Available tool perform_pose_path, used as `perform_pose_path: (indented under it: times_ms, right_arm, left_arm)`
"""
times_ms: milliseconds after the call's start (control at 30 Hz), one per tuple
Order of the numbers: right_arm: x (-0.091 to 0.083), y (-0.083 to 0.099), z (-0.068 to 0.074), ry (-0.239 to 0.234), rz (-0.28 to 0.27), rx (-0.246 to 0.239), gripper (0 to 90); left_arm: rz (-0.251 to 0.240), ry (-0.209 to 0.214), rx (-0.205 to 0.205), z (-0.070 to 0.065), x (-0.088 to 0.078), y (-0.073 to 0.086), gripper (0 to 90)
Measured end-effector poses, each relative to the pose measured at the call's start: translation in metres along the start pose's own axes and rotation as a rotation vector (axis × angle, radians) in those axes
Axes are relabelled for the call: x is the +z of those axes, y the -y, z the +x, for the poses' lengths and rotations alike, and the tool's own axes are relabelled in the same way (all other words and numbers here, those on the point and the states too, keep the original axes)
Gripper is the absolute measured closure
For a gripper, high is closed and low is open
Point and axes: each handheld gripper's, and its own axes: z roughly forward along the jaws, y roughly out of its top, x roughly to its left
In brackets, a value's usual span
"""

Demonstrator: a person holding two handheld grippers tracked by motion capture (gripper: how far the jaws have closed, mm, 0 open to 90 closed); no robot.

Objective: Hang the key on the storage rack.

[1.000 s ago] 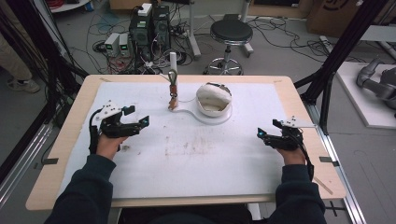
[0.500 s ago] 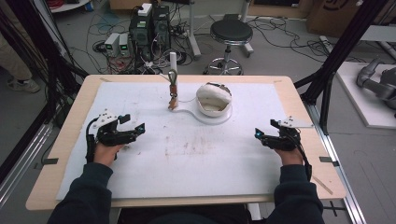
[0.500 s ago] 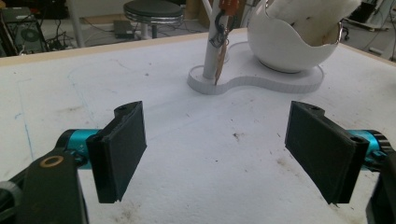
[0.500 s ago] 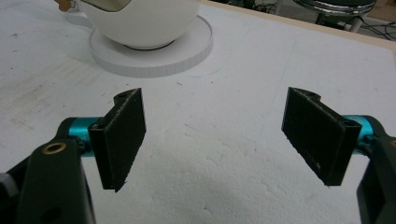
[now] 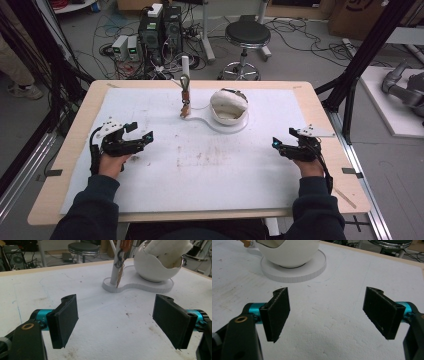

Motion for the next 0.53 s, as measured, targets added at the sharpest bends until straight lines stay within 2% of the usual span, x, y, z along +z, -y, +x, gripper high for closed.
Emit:
perform_pose_path:
  times_ms: [533]
  right_arm:
    - [0.0011,0.0005,-0.0017,-0.005,0.001,0.007,22.1]
  left_arm:
    - [0.004,-0.005,-0.003,0.0019,-0.0002,0.0009,20.4]
